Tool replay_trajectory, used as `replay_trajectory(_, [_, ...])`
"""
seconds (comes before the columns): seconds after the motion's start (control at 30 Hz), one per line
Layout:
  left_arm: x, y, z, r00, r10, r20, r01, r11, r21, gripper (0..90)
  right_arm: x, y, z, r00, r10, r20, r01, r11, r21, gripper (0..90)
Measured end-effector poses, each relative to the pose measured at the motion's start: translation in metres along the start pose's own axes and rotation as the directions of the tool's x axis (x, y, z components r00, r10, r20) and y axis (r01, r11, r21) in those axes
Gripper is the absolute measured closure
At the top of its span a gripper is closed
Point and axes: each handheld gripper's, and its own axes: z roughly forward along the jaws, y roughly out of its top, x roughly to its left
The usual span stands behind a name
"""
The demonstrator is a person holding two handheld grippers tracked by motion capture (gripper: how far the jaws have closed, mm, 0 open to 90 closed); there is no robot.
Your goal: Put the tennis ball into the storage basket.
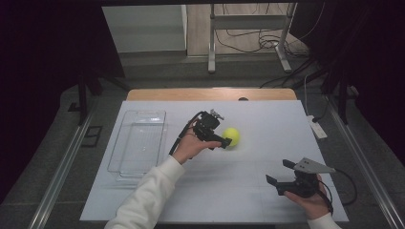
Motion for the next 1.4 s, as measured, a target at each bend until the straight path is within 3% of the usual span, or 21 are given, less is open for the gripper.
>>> replay_trajectory(1.4, [0.008, 0.017, 0.032, 0.9995, -0.031, 0.004, 0.031, 0.9982, 0.052, 10.0, 0.000, 0.000, 0.000, 1.0000, 0.001, -0.004, -0.001, 1.000, 0.001, 10.0])
